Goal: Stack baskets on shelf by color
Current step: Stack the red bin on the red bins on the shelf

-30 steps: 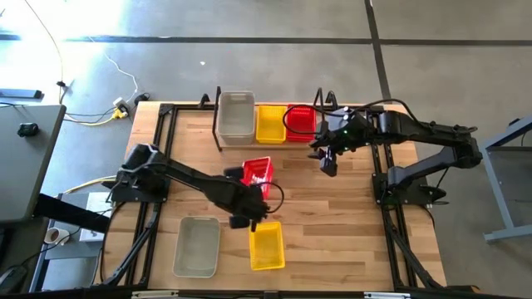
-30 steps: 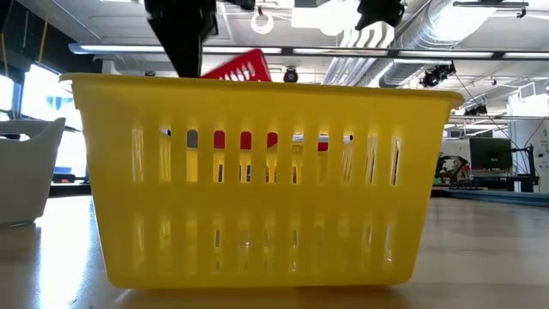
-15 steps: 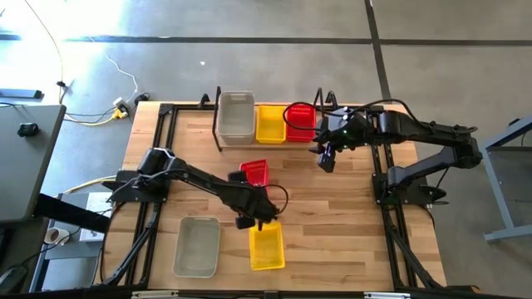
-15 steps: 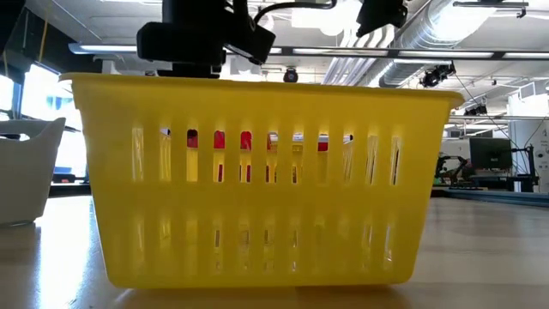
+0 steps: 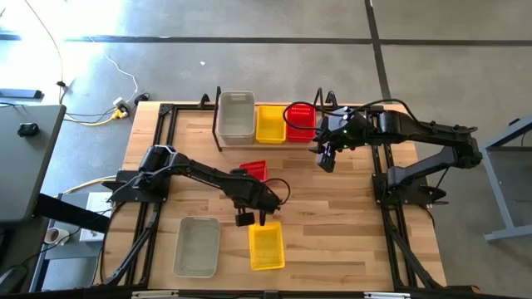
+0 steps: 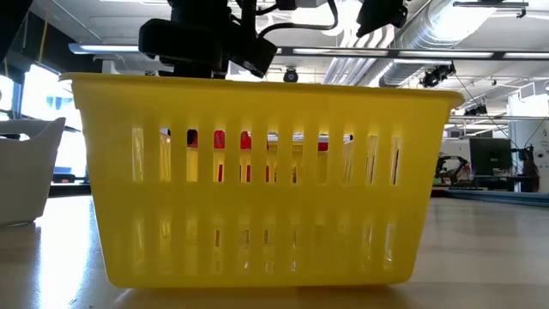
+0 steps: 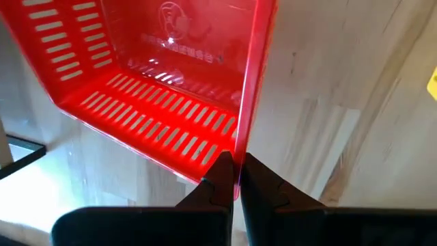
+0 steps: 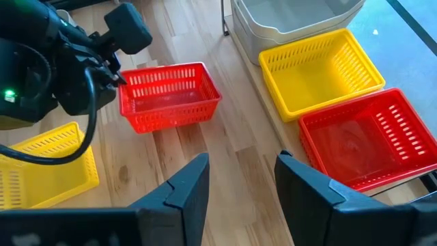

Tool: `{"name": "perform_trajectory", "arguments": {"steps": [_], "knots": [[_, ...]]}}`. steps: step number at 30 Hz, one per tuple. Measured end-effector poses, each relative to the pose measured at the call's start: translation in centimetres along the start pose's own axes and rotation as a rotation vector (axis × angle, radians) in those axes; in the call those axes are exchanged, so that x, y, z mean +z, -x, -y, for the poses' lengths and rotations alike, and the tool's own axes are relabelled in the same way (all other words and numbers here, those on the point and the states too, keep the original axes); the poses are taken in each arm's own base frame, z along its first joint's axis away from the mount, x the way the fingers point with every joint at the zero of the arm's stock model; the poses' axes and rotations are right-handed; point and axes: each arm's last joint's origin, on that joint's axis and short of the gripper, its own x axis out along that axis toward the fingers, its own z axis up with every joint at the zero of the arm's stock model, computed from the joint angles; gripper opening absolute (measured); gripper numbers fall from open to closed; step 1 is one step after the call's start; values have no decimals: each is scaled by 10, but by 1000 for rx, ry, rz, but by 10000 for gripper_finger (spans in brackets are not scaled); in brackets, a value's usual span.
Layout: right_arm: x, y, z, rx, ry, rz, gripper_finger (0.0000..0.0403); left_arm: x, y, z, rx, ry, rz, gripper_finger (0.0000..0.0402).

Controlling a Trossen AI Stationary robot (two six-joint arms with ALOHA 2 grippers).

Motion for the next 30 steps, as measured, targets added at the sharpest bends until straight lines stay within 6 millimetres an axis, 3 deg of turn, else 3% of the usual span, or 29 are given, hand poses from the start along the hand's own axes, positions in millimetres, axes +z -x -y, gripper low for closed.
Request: {"name": "perform_trajectory", "arguments": {"steps": [10,24,30], "knots": [[0,0,0,0,0,0,151,4,-2,-6,-98,-66,-28,5],[0,0,0,-1,-43,0,151,8,-2,-4,-117,-107,13,68],[0,0,0,13,-87,-3,151,7,13,-7,-116,-104,17,75]]}}
